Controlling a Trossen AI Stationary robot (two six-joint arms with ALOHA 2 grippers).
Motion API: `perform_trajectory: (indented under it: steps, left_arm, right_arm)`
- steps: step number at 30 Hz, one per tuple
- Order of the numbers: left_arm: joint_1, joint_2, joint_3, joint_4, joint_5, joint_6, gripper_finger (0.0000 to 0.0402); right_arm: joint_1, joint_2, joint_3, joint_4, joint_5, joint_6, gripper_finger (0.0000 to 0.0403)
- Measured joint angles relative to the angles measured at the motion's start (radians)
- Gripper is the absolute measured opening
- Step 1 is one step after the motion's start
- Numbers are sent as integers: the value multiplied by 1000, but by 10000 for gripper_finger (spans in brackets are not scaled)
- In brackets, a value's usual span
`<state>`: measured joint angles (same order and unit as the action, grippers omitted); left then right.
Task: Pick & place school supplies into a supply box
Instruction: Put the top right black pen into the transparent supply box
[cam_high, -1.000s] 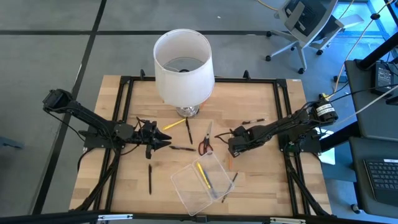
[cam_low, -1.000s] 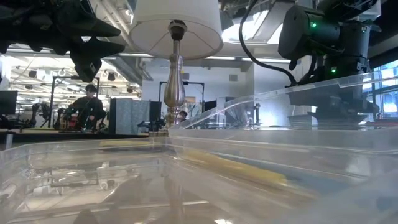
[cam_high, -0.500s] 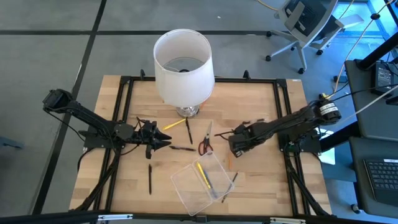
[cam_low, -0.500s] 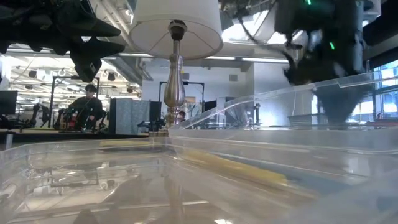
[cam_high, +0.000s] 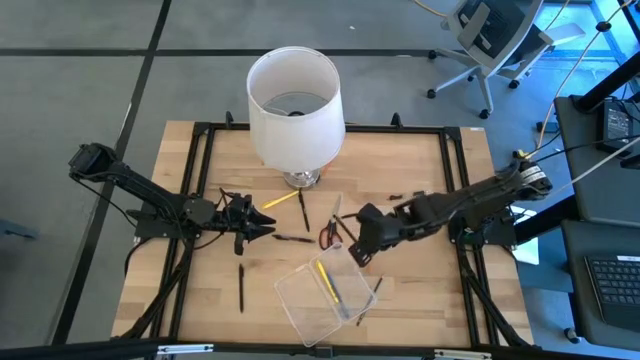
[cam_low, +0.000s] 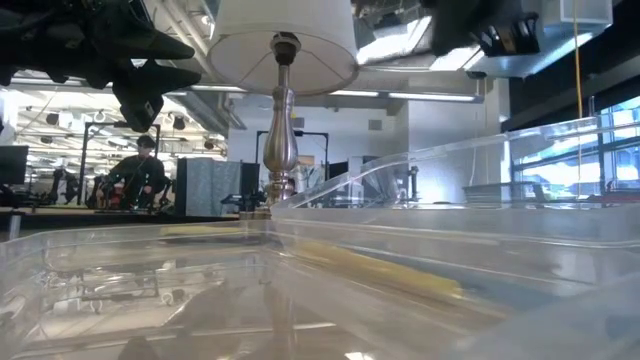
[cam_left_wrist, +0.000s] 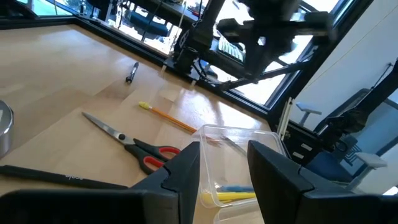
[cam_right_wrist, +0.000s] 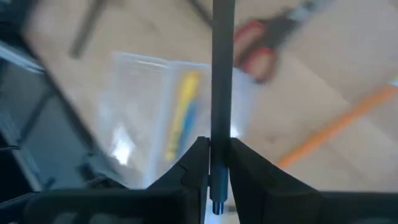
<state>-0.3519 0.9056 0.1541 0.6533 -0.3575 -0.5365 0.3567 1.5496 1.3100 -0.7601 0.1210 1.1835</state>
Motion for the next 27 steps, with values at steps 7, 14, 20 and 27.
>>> perform_trajectory:
  steps: [7, 14, 20, 27]
  left_arm:
    - [0, 0, 0, -6, -19, 0, 128]
    - [0, 0, 0, -10, -45, 0, 127]
    - [0, 0, 0, -10, -45, 0, 127]
    - [0, 0, 0, -10, -44, 0, 127]
  right_arm:
    - [81, 100, 3, 121, 20, 52, 55]
    - [102, 195, 2, 139, -69, 145, 56]
    - [105, 226, 2, 134, -97, 172, 57]
    - [104, 280, 2, 121, -172, 173, 57]
